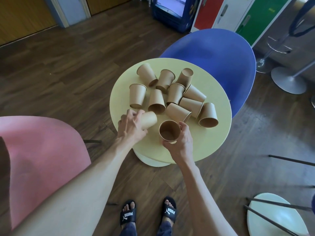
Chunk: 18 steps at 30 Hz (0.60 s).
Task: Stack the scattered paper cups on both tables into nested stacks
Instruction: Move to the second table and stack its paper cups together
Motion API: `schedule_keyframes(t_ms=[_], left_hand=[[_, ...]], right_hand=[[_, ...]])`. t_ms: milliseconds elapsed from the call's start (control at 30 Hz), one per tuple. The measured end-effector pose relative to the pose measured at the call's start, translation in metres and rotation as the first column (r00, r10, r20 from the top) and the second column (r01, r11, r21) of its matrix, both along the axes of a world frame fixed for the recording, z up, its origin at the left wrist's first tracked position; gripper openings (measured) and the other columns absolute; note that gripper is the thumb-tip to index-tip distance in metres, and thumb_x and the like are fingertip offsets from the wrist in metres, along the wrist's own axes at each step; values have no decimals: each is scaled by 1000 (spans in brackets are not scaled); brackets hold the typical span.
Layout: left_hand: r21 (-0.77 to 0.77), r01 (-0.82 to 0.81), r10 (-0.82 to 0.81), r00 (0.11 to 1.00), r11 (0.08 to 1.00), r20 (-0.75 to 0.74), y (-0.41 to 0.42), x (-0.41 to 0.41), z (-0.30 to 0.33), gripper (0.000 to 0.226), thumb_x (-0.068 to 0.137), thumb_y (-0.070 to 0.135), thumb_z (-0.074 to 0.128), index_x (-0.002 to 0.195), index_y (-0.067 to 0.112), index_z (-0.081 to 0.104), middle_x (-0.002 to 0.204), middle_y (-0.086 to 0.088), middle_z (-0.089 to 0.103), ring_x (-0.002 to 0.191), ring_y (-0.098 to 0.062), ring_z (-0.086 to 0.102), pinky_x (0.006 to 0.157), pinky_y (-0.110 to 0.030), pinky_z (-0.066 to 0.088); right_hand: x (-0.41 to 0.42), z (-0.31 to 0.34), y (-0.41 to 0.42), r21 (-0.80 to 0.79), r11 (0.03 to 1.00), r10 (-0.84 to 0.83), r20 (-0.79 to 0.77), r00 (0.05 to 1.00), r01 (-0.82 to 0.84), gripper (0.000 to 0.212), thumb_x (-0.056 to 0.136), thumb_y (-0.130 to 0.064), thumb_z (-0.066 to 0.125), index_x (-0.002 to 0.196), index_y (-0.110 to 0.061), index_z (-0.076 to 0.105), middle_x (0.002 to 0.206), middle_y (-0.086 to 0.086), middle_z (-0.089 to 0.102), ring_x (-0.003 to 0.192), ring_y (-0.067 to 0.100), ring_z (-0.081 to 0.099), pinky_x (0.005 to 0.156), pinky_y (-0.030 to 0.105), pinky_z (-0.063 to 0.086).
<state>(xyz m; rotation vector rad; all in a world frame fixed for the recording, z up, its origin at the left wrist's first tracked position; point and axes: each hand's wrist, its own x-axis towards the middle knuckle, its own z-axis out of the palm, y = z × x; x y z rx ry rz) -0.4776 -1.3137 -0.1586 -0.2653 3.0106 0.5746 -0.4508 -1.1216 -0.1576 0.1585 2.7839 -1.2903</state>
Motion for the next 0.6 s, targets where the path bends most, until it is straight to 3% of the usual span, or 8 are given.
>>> schedule_keyframes(t_ms=[100,200,333,500,600], left_hand=[[173,28,-6,992,985,-129,11,-3,15,78,75,32,85,140,16,44,126,-15,45,100,-32,59,83,-37,56],[318,50,46,957,947,-287,21,-6,35,79,71,35,88,130,8,42,123,-9,53,101,-27,56,78,-31,47],[464,180,-40,954,867,-296,31,-8,61,74,73,48,88,127,16,48,116,5,54,101,-15,52,82,-27,43],[419,263,-230,965,869,-130,44,-6,75,84,74,57,83,147,41,43,129,3,45,116,-17,54,98,-33,49],[313,327,-315,945,892,-89,54,-5,75,92,75,55,81,154,44,35,133,7,44,122,-17,53,96,-35,51]], right_hand=[[-2,-1,5,-25,999,-45,8,999,45,83,68,-13,87,139,-10,45,133,7,57,124,25,54,103,34,45],[-3,0,9,-55,996,-73,39,997,75,84,66,-12,86,139,-13,45,134,5,57,124,24,54,102,34,45],[-2,0,14,-70,994,-78,24,997,80,83,65,-9,88,137,-13,47,130,5,59,121,24,55,102,35,46],[-3,1,18,-89,992,-84,7,996,84,81,66,-14,90,135,-10,46,125,6,63,113,26,59,92,33,49],[-3,0,22,-110,991,-83,-1,997,82,82,66,-22,91,133,-13,45,121,5,65,110,27,63,92,43,54]])
